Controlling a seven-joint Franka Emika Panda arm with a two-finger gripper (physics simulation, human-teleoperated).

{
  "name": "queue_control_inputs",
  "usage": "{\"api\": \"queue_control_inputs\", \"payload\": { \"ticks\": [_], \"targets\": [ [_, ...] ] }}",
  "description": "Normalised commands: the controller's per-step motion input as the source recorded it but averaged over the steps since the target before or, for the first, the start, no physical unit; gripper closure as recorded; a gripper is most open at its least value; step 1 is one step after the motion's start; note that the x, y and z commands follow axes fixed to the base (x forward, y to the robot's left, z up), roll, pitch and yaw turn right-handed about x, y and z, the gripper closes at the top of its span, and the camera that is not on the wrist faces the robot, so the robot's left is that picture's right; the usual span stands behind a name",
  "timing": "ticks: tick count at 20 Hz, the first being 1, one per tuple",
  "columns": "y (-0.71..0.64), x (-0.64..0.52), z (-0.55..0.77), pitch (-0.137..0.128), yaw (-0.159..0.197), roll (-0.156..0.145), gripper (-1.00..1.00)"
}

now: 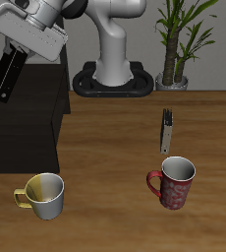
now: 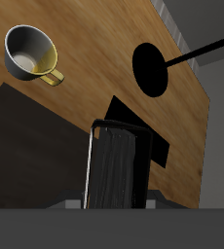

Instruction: Place the black book flat on top of the shelf

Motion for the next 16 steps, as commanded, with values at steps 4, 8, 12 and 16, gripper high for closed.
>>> {"api": "queue_control_inputs", "payload": {
  "ticks": [4,8,12,16],
  "targets": [
    [0.15,0.13,-0.28,0.052,-0.009,0.001,1.0],
    [0.22,0.19,-0.42,0.077,0.051,0.028,1.0],
    [0.01,0.25,-0.55,0.121,0.012,-0.028,1.0],
    [0.15,0.29,-0.82,0.223,0.007,0.001,-1.0]
  ]
}}
